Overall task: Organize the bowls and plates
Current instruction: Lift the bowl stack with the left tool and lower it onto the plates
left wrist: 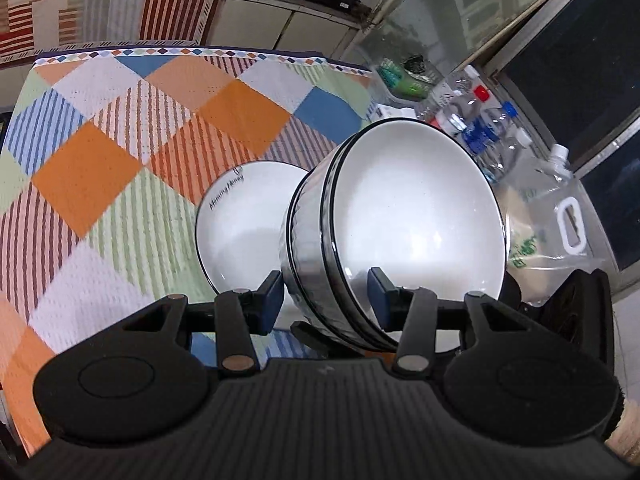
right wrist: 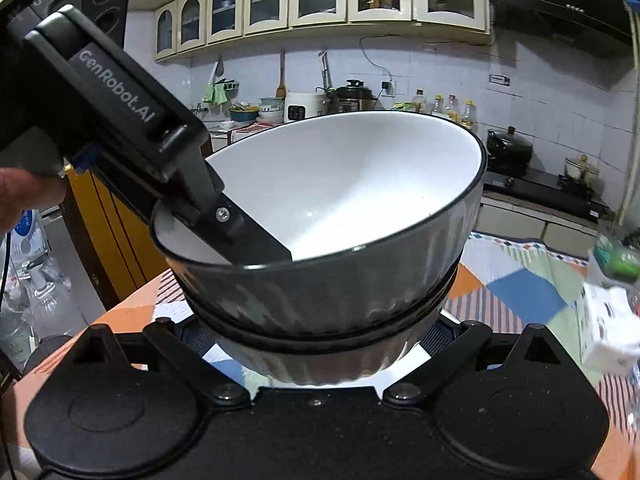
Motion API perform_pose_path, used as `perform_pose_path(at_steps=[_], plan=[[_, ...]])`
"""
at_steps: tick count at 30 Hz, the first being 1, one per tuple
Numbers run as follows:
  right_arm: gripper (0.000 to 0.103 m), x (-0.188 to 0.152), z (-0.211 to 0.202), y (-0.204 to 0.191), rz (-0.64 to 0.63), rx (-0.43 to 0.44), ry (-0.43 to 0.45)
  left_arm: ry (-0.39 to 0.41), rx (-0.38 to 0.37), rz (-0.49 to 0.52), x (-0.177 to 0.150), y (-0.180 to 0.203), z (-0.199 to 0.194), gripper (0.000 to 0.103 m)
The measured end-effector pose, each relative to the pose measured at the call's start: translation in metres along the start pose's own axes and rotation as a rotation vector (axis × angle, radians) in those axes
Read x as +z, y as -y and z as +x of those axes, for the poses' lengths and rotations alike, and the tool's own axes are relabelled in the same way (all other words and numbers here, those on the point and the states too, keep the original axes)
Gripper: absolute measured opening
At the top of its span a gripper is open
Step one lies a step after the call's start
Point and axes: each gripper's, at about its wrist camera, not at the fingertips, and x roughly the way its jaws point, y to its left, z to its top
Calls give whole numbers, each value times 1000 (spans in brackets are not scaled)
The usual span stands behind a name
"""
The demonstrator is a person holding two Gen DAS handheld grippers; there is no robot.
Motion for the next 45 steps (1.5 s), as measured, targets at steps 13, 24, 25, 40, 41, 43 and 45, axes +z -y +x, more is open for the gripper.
perform_pose_path(at_steps=[13,24,25,40,41,43,45], plan=[[100,-22,74,39,60,-12,-134,-28,19,-31,20,-37,85,44],[100,-44,90,48,83,-57,-175,-31,40,-41,11,-45,119,44],[100,-47,91,48,81,-60,-180,-25,39,-37,10,-45,119,44],[101,-51,96,46,137,-111,-178,22,49,-50,0,-39,122,45],[101,-51,96,45,135,-119,-178,24,49,-50,-1,-39,122,45],[101,-52,97,42,125,-129,-188,29,52,-49,-2,-38,122,47],[101,-54,96,42,127,-139,-201,34,54,-54,-3,-39,121,47]])
